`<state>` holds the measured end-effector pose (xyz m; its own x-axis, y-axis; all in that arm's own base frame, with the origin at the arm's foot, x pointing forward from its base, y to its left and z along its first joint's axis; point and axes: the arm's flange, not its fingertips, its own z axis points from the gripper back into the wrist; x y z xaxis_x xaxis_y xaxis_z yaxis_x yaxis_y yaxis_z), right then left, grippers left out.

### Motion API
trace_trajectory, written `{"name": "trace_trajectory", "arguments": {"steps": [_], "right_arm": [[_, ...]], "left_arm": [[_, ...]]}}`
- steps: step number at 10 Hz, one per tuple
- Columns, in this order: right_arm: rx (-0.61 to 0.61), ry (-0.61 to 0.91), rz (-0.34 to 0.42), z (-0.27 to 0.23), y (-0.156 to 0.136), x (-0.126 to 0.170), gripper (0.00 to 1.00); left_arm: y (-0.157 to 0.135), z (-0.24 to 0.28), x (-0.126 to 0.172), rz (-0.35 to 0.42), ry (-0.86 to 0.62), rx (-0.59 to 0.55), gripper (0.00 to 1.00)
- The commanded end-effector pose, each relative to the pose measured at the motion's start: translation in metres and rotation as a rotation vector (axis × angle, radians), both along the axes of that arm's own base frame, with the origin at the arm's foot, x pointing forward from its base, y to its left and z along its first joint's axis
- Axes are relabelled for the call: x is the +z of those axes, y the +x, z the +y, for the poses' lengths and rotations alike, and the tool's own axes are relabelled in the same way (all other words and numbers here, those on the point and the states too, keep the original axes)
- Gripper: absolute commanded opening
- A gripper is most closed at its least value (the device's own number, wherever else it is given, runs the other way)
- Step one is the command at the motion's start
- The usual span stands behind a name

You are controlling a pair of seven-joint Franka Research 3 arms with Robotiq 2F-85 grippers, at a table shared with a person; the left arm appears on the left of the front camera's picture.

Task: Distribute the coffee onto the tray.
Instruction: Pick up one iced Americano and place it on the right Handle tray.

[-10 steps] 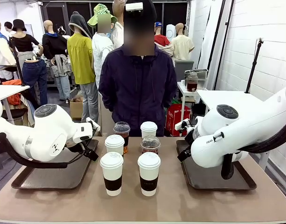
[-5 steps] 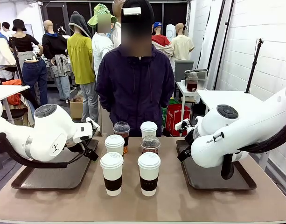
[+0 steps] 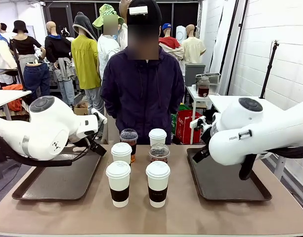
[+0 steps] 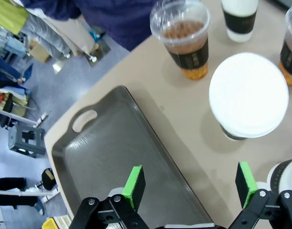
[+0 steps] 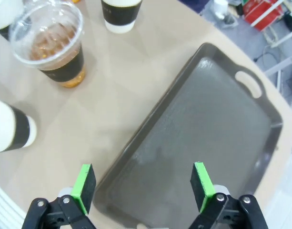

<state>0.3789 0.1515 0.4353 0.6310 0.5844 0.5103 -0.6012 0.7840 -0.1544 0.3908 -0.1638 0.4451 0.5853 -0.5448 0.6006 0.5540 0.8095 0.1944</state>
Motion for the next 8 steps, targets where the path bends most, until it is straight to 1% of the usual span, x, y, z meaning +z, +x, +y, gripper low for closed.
{"name": "trace_trajectory", "arguments": {"steps": [1, 2, 3, 4, 5, 8], "right_arm": [[0.064, 0.008, -0.021, -0.011, -0.014, 0.036, 1.0], [0.077, 0.021, -0.04, -0.014, -0.02, 0.05, 1.0], [0.125, 0.044, -0.048, -0.015, -0.025, 0.063, 1.0], [0.13, 0.042, -0.066, -0.016, -0.027, 0.069, 1.0], [0.138, 0.041, -0.071, -0.016, -0.028, 0.071, 1.0], [0.164, 0.052, -0.085, -0.017, -0.03, 0.073, 1.0]], "left_arm": [[-0.011, -0.002, 0.022, -0.003, 0.014, -0.001, 1.0], [-0.015, -0.003, 0.032, -0.006, 0.023, 0.004, 1.0], [-0.018, -0.002, 0.044, -0.01, 0.034, 0.001, 1.0], [-0.02, 0.001, 0.05, -0.015, 0.048, 0.008, 1.0], [-0.019, 0.006, 0.054, -0.013, 0.046, 0.023, 1.0], [-0.019, 0.014, 0.062, -0.002, 0.009, 0.011, 1.0]]}}
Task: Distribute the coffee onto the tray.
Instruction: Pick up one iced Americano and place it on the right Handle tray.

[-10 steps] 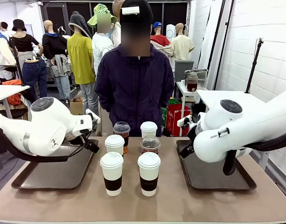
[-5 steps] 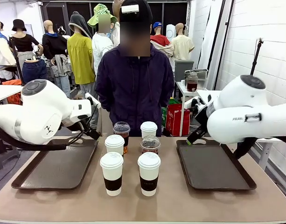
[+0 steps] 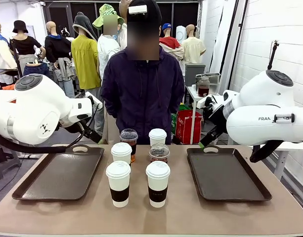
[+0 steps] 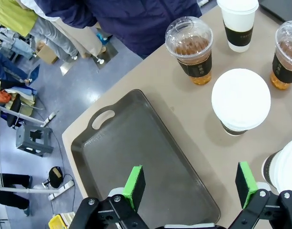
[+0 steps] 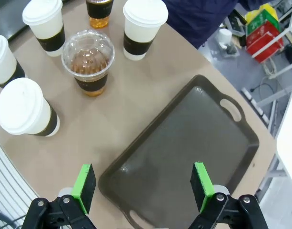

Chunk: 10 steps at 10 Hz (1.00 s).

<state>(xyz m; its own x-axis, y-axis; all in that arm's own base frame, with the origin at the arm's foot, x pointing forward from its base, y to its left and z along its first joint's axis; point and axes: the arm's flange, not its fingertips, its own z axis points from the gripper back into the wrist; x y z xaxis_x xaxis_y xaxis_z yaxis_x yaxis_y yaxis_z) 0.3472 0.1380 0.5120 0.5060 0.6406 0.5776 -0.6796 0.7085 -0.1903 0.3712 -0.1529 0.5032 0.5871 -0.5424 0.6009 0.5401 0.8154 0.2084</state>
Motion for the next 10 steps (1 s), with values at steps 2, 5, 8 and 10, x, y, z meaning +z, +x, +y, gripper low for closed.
{"name": "trace_trajectory", "arguments": {"steps": [2, 5, 8, 10], "right_arm": [[0.108, 0.068, -0.026, -0.011, -0.005, 0.007, 1.0], [0.238, 0.15, -0.086, -0.026, -0.008, 0.019, 1.0], [0.298, 0.219, -0.165, -0.037, 0.0, 0.023, 1.0], [0.307, 0.247, -0.188, -0.039, 0.009, 0.023, 1.0]], "left_arm": [[-0.004, 0.018, 0.016, 0.002, -0.063, -0.035, 1.0], [-0.014, 0.047, 0.028, -0.005, -0.2, -0.165, 1.0], [-0.011, 0.068, 0.026, -0.058, -0.336, -0.235, 1.0], [-0.011, 0.079, 0.026, -0.07, -0.381, -0.233, 1.0]]}}
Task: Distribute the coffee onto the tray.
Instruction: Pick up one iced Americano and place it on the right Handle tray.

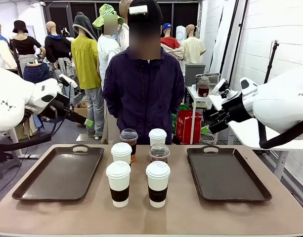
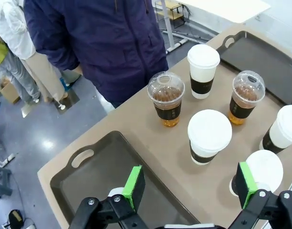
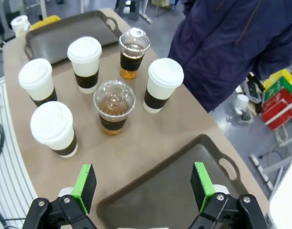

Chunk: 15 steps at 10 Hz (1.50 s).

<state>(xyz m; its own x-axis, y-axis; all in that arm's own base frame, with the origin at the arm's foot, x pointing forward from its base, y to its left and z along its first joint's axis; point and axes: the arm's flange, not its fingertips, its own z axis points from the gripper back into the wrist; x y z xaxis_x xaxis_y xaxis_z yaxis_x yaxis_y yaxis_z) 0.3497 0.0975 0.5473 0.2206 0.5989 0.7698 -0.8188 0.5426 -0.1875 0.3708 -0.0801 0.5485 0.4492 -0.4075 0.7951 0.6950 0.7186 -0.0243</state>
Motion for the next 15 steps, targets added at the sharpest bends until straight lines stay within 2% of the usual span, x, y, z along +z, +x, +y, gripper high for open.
{"name": "trace_trajectory", "arguments": {"steps": [1, 3, 4, 5, 15], "right_arm": [[0.046, 0.042, -0.012, 0.001, 0.01, -0.01, 1.0], [0.055, 0.04, 0.003, 0.004, 0.012, -0.012, 1.0], [0.004, 0.027, -0.002, 0.006, 0.011, -0.013, 1.0], [0.027, 0.022, 0.008, 0.002, 0.003, -0.005, 1.0], [0.024, 0.019, 0.002, 0.002, 0.003, -0.004, 1.0]], "left_arm": [[-0.01, 0.009, -0.02, -0.014, -0.035, -0.02, 1.0], [-0.007, 0.006, -0.02, -0.015, -0.029, -0.004, 1.0], [0.003, 0.008, -0.002, 0.005, -0.019, 0.006, 1.0], [0.003, 0.008, -0.002, 0.005, -0.019, 0.006, 1.0], [0.003, 0.008, -0.002, 0.005, -0.019, 0.006, 1.0]]}}
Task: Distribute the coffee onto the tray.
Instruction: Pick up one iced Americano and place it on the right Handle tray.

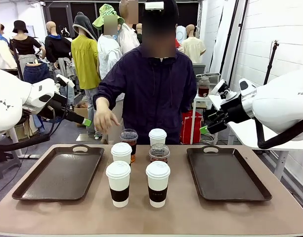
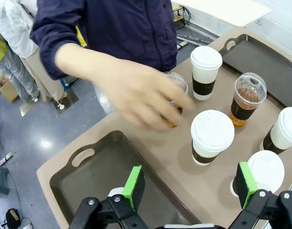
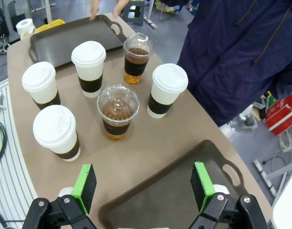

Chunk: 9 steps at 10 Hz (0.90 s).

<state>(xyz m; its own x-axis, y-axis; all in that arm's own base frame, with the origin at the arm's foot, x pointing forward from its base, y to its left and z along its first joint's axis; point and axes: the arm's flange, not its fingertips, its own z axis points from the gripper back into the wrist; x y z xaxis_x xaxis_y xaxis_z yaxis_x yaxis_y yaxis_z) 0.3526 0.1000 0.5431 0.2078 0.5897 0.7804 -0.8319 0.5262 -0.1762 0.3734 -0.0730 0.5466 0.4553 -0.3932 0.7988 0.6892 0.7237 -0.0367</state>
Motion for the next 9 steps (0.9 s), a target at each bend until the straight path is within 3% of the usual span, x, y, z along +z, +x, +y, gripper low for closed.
{"name": "trace_trajectory", "arguments": {"steps": [1, 4, 8, 9], "right_arm": [[0.033, 0.009, 0.004, -0.005, 0.013, 0.003, 1.0], [0.186, 0.086, -0.025, -0.02, 0.049, -0.008, 1.0], [0.359, 0.125, -0.071, -0.028, 0.08, -0.059, 1.0], [0.391, 0.147, -0.046, -0.027, 0.086, -0.075, 1.0]], "left_arm": [[0.0, 0.001, 0.0, 0.001, -0.005, -0.002, 1.0], [0.0, 0.001, 0.0, 0.001, -0.005, -0.002, 1.0], [0.0, 0.001, 0.0, 0.001, -0.005, -0.002, 1.0], [0.0, 0.001, 0.0, 0.001, -0.005, -0.002, 1.0]]}}
